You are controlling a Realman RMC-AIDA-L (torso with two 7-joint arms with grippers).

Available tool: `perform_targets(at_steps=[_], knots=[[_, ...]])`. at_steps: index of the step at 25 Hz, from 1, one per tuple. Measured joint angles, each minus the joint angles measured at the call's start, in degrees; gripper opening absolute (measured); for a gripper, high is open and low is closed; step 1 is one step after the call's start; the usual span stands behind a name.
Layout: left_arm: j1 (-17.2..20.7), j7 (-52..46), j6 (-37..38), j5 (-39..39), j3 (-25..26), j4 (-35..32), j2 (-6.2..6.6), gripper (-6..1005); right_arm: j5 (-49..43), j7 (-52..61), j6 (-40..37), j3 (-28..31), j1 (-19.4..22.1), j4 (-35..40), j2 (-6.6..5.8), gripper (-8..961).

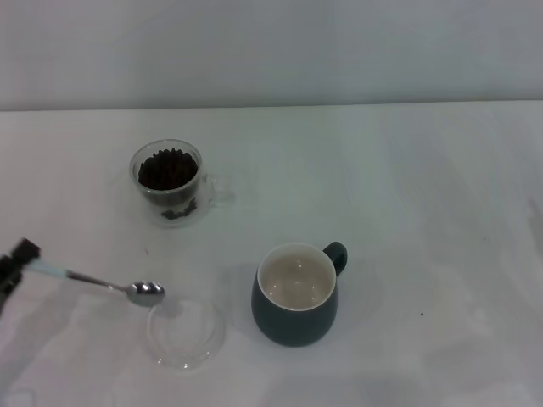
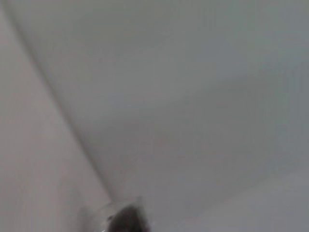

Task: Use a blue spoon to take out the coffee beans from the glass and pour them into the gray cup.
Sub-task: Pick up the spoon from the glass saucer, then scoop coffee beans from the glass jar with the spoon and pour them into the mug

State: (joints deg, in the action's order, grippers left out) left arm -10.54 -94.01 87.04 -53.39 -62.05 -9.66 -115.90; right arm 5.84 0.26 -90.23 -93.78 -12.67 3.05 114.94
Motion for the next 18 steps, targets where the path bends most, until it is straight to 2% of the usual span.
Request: perform_targets(at_steps=[1,4,6,7,9,12,16,18], knots=[[0.0,-0.1,0.5,0.0,0.1,-0.4,0.27,132,0.0,0.0,-0.3,-0.1,0.0,-0.1,0.05,393],[-0.5,-1.2,1.4,0.3,0.3,-2.2,2.22,132,-0.2,0.0,-1.4,-1.2,0.2,-0.4,0.18,393],[-1.6,-2.0,1.3,0.4,0.3,-2.9,3.91,132,-0.2,0.3,-2.1,-2.3,0.4,-0.2,0.2,393],[-2.9,-2.7,1.1,0.3,0.3,-3.1,5.16,132,-0.3,0.4,-2.3,-3.0,0.5,-0.1,0.2,393],[-4.0,-3.4,0.6,0.1,0.3,-3.1,6.21,132,-0.3,0.5,-2.7,-4.2,0.6,-0.1,0.2,393],[-7.2,-5.0,-1.9,-0.8,0.0,-3.2,8.82,132,-0.3,0.7,-3.7,-6.2,0.6,0.0,0.25,393],[-10.6,-7.3,-4.7,-2.4,0.0,-3.3,11.48,132,-0.4,3.3,-5.7,-7.9,0.6,0.1,0.33,393],[-11.7,-8.7,-4.9,-3.1,0.0,-3.9,12.36,132,-0.4,4.8,-6.5,-8.3,0.6,0.1,0.33,393]])
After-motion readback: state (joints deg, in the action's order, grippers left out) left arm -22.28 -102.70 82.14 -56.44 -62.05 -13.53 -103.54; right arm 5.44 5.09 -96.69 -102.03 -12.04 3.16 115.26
